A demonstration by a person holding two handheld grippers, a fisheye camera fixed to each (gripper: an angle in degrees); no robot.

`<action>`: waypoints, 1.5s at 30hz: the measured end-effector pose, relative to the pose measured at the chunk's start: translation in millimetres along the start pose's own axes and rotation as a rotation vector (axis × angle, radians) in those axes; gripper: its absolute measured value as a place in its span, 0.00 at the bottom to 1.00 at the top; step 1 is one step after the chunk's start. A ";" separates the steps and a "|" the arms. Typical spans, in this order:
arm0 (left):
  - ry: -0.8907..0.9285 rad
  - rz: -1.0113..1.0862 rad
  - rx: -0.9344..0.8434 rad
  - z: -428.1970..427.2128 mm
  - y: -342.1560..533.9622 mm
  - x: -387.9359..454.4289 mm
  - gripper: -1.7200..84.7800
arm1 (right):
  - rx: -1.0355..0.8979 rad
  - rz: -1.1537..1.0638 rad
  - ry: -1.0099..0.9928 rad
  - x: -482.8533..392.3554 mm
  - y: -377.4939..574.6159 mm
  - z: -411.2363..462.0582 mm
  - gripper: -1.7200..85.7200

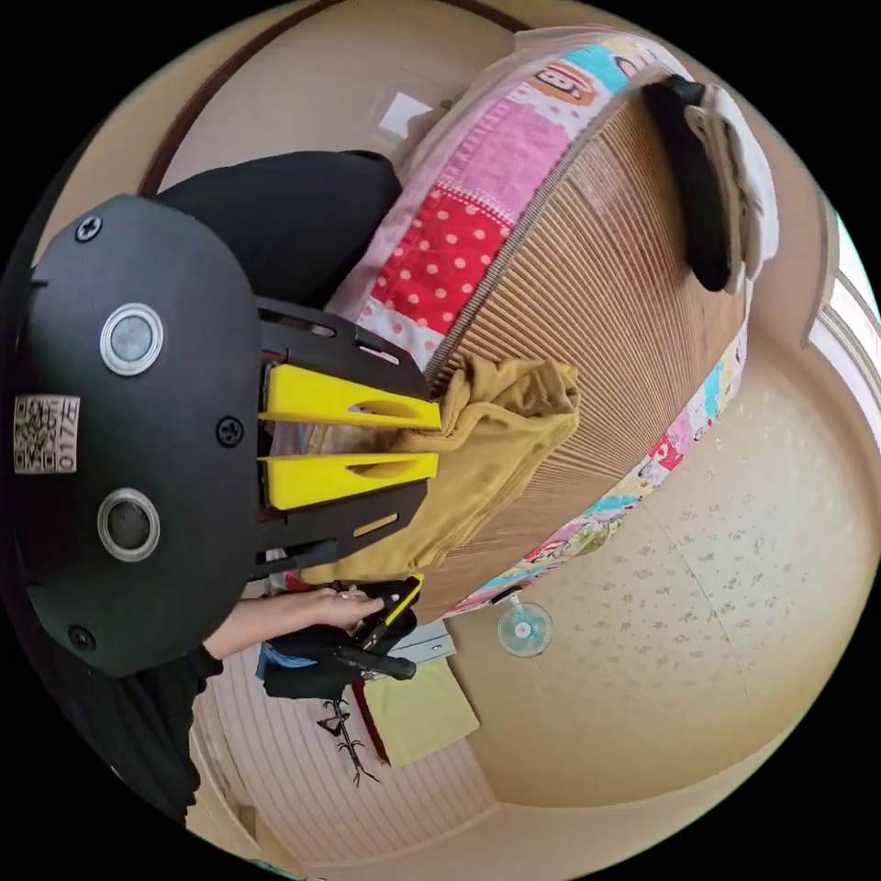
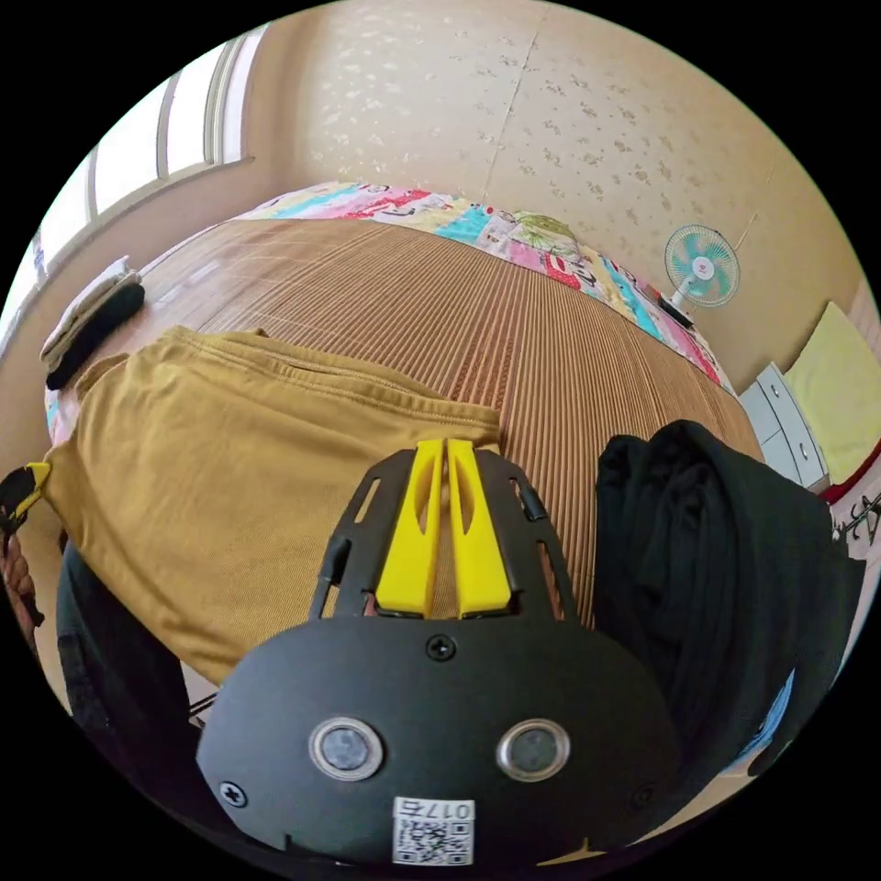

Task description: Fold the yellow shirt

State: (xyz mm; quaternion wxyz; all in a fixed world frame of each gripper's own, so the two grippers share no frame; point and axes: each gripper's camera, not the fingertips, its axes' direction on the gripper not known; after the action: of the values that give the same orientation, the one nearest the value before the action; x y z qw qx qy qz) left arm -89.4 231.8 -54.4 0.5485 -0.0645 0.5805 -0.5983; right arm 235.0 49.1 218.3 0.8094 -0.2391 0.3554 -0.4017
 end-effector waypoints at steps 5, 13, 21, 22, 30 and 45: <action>0.076 0.256 0.035 8.5 -5.2 60.5 0.07 | 0.021 -0.070 -0.192 19.9 75.1 -73.0 0.04; 0.271 0.623 -0.051 87.9 16.2 181.8 0.06 | 0.129 0.121 -0.387 153.0 211.5 -184.5 0.03; 0.378 0.746 -0.244 183.2 130.9 259.4 0.06 | 0.457 0.315 -0.561 249.8 274.6 -245.9 0.04; 0.365 0.734 -0.300 205.2 150.1 261.3 0.05 | 0.407 0.341 -0.554 255.6 272.4 -235.7 0.04; 0.333 0.798 -0.378 214.4 208.0 235.7 0.13 | 0.306 0.309 -0.581 243.0 242.6 -207.2 0.11; 0.157 0.416 -0.203 150.5 119.2 80.2 0.16 | -0.042 -0.022 -0.412 215.1 164.2 -128.3 0.06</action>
State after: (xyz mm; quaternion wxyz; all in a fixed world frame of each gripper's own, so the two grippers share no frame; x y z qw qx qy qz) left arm 56.1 112.1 -142.7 0.6041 0.0485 0.6791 -0.4142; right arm 306.8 -47.9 -55.8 0.8553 -0.3367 0.1880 -0.3460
